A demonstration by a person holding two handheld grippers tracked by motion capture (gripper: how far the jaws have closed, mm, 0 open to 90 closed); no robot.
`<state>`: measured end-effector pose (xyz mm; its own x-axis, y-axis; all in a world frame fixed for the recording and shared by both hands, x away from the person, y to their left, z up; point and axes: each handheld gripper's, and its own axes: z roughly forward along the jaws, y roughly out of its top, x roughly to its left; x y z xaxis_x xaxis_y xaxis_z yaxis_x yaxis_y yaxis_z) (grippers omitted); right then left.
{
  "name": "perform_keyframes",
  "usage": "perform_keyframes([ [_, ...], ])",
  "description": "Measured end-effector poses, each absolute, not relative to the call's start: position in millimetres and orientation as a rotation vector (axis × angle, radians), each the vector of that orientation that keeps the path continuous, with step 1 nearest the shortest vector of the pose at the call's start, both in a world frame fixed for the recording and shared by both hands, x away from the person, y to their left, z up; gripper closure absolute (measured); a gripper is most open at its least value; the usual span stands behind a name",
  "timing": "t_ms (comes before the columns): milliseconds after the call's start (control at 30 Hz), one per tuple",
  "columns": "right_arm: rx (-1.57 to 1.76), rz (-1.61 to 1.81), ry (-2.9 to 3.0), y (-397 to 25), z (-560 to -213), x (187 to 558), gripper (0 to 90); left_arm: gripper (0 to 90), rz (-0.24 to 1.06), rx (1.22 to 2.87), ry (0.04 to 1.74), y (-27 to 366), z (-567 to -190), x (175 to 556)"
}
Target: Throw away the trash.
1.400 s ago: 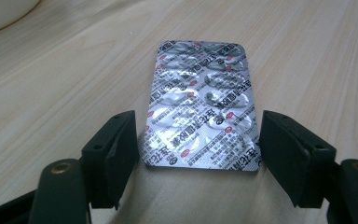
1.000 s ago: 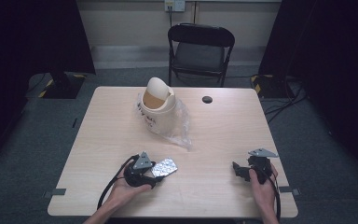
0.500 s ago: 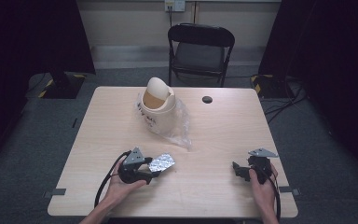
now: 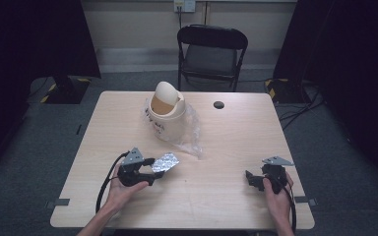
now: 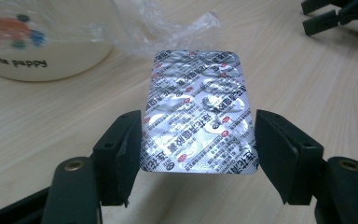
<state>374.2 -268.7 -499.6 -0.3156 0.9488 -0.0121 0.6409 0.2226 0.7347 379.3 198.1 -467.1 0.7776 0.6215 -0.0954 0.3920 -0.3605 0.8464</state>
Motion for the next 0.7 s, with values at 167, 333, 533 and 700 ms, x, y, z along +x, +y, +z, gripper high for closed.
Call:
perform_keyframes([
  [167,1.462,0.882,2.038,-269,-500,374,12.6,34.1,0.298,1.981,0.774,206,-462,383],
  [333,1.462,0.882,2.038,-269,-500,374,12.6,34.1,0.314,1.983,0.779,212,-458,387],
  [533,1.462,0.882,2.038,-269,-500,374,12.6,34.1,0.329,1.96,0.776,215,-446,394],
  [700,1.461,0.882,2.039,-269,-500,374,12.6,34.1,0.346,1.933,0.783,218,-436,401],
])
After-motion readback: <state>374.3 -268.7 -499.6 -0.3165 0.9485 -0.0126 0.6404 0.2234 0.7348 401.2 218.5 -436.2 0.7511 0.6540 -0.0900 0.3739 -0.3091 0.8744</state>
